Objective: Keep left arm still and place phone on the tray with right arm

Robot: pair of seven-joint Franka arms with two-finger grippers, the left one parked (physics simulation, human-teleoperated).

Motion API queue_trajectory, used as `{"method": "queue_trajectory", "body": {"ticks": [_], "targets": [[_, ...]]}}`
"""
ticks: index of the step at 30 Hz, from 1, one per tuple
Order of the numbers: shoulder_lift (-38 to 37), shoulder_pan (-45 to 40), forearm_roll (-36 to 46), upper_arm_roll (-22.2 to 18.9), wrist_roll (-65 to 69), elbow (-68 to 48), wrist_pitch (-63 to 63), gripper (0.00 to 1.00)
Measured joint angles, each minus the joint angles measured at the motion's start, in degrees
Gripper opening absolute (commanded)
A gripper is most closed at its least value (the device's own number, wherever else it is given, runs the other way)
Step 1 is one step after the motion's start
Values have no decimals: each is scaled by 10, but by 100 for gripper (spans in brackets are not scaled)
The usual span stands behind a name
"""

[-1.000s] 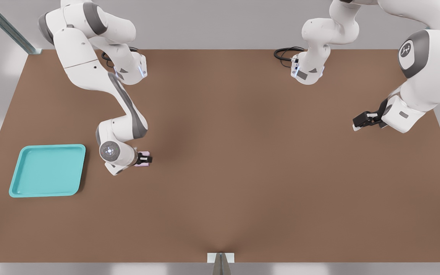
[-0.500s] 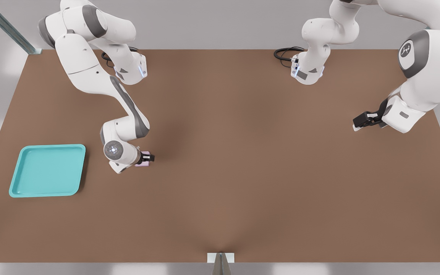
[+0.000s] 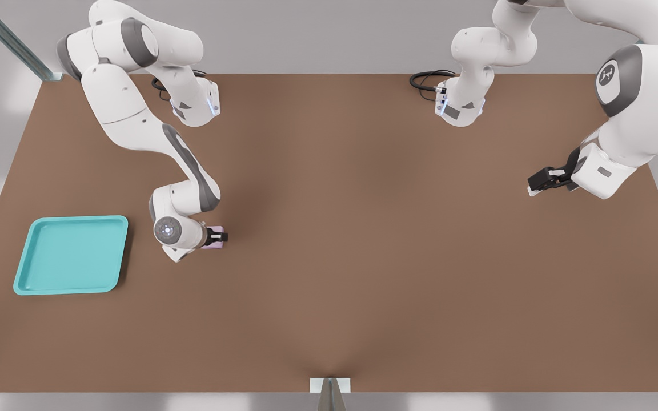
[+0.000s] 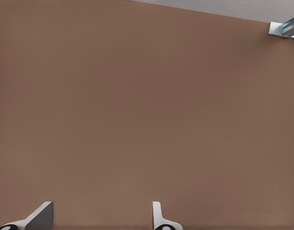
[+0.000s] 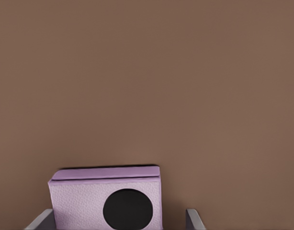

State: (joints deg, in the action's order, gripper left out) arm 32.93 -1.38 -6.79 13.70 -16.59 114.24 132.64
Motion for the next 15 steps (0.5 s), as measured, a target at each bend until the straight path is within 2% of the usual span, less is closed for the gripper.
{"method": "queue_trajectory", "body": {"ticks": [3,5,11,15], "targets": [[1,0,0,0,4,1,-1,100],[1,0,0,0,6,3,-1,91],[1,0,0,0,12,7,-5,89],[1,0,1,0,16,7,-9,80]]}}
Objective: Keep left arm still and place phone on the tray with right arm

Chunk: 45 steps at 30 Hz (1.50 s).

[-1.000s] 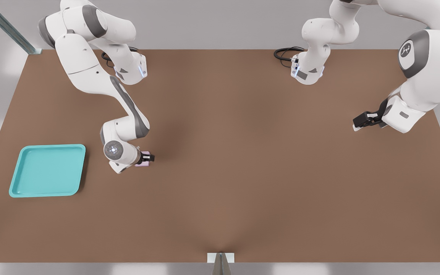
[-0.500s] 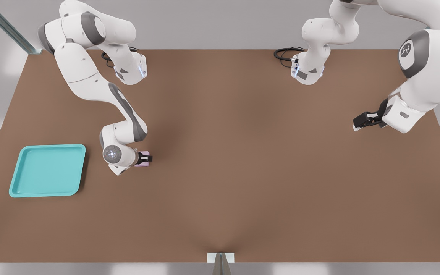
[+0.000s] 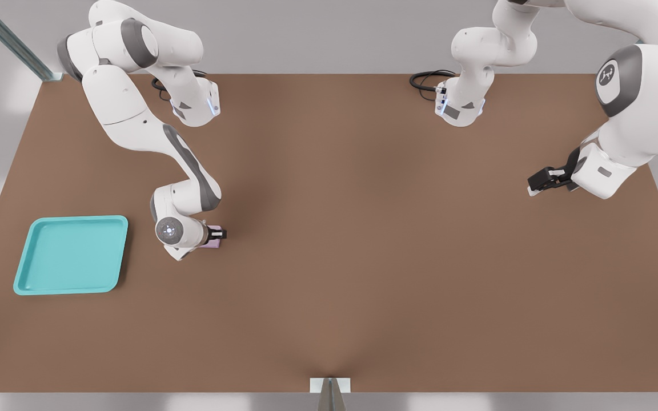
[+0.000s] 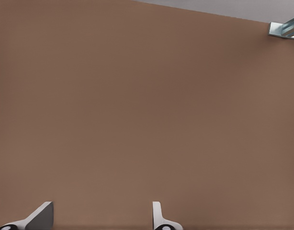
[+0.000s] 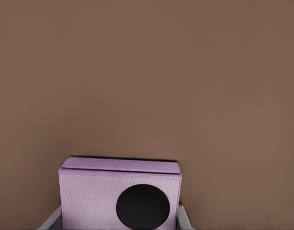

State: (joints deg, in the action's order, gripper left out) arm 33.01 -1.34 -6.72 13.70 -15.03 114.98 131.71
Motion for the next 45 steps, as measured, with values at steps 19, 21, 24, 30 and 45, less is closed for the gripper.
{"method": "queue_trajectory", "body": {"ticks": [19,21,24,30,45], "targets": [[-67,-127,-23,-6,42,-66,-30,79],[-60,-177,-29,-7,62,-74,-29,79],[-46,-250,-33,-7,101,-82,-24,79],[0,-326,-37,-7,188,-83,1,100],[-217,63,9,-149,197,-334,-310,100]]}}
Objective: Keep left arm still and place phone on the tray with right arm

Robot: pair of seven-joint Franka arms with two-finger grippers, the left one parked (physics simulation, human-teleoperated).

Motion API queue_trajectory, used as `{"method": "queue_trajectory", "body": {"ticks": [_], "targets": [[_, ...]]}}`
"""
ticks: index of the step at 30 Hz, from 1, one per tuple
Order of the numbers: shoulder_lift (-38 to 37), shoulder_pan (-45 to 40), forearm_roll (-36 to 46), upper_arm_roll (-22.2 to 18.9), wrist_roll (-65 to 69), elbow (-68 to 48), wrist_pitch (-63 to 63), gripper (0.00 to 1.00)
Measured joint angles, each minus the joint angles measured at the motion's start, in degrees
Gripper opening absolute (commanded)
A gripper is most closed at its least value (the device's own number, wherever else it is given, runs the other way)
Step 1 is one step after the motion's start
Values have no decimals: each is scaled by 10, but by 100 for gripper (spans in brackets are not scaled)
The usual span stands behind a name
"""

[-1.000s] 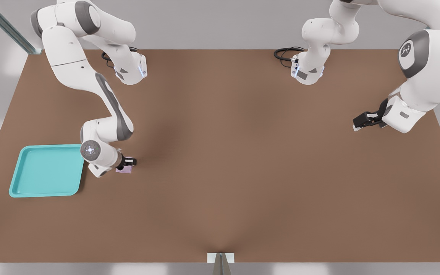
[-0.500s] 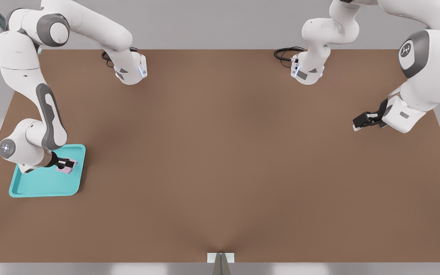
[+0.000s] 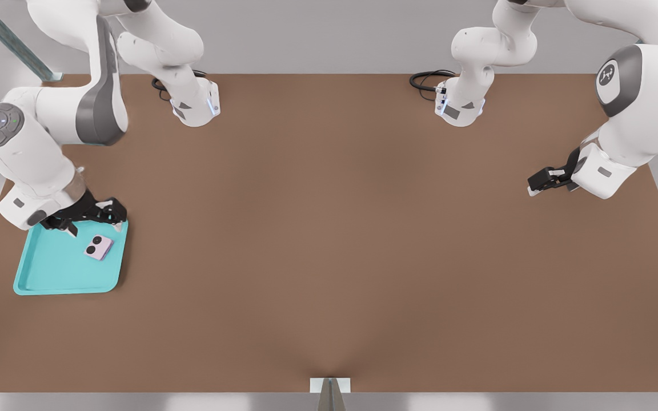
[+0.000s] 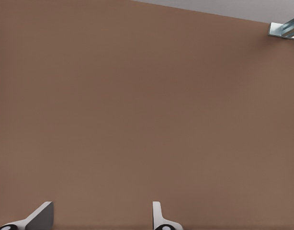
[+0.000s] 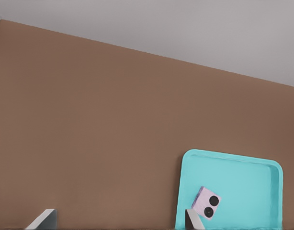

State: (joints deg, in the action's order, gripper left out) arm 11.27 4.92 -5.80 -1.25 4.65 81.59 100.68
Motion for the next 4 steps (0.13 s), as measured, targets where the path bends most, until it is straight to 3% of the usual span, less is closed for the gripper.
{"method": "queue_trajectory", "body": {"ticks": [4], "targets": [[27,14,25,-18,-10,-39,-62,100]]}}
